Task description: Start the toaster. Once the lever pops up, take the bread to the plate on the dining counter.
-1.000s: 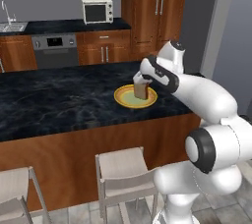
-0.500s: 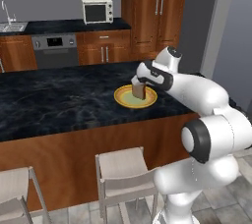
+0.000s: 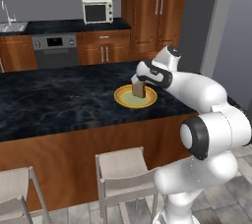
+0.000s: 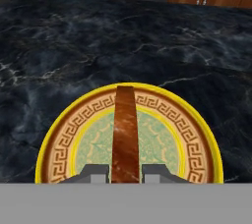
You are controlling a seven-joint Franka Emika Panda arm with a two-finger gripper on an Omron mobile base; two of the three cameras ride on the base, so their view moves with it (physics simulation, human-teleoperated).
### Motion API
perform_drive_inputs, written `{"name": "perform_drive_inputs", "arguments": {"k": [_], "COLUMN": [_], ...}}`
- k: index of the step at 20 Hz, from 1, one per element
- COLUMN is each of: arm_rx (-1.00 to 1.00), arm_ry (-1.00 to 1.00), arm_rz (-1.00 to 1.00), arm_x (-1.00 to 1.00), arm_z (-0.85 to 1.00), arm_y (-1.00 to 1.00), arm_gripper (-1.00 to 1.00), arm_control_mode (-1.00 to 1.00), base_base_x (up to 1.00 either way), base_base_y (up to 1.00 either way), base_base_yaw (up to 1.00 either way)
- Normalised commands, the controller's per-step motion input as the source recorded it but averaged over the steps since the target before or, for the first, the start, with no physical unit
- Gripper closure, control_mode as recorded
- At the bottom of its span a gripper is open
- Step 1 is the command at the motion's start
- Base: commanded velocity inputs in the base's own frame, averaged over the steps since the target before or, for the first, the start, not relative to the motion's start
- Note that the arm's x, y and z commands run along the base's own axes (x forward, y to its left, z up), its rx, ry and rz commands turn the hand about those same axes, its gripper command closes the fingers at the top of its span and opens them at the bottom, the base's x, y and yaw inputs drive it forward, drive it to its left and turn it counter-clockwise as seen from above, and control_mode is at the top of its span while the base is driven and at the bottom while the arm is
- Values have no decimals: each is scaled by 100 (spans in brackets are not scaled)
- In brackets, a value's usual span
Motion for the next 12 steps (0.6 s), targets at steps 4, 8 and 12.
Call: {"name": "perform_drive_inputs", "arguments": {"k": [4,8,12], "arm_rx": [0,0,0], "arm_ry": [0,0,0], "arm_rz": [0,0,0], "arm_x": [0,0,0], "arm_z": [0,0,0], "arm_y": [2,6,7], "arm_gripper": [100,-100,-100], "arm_control_mode": [-100,-100,-100], "base_base_x": [0,0,0], "base_base_y": [0,0,0], "base_base_yaw": [0,0,0]}}
